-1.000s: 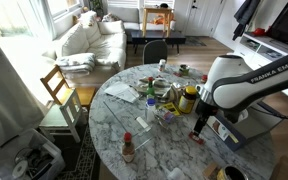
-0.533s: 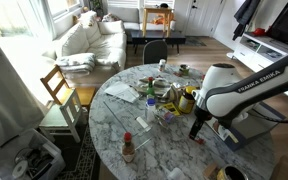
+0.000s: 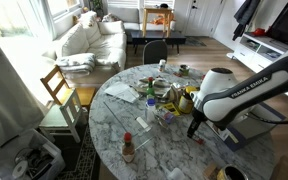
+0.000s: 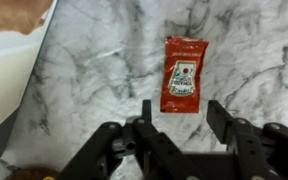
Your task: Pick up the red ketchup sachet from the table and put it in the silver cup, pick up the red ketchup sachet from the table and put it in the clear cup, pick up the silver cup and put it in the clear cup, pick up both the silver and clear cup and put them in the clear storage container
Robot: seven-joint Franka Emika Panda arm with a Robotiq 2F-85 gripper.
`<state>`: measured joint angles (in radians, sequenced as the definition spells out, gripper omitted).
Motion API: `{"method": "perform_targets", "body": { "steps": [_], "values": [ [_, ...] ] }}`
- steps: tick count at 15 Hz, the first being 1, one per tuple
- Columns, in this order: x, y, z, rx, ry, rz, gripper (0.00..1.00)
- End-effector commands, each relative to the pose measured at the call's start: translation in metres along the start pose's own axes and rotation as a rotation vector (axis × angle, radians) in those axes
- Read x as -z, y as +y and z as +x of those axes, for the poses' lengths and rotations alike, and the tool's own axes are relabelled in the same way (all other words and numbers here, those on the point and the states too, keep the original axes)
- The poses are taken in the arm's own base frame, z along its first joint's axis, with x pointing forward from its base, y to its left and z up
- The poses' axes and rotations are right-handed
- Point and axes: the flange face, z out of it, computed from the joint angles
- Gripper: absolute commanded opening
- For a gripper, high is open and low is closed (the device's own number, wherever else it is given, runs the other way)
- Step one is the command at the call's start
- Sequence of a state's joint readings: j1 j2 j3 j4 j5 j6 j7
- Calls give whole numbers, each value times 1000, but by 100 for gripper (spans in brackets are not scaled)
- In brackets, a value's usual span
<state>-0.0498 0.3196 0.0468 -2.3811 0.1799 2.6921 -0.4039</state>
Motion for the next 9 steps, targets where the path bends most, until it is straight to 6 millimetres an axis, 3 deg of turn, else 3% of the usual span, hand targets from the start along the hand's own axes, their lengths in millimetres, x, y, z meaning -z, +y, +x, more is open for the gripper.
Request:
{"method": "perform_targets", "body": {
  "steps": [1,6,8,9],
  "values": [
    [-9,4,3,7,11,-10,55],
    [-15,5,4,10,11,-11,33],
    [-13,7,5,9,15,-17,7],
    [-12,8,5,9,16,-18,0]
  ]
}}
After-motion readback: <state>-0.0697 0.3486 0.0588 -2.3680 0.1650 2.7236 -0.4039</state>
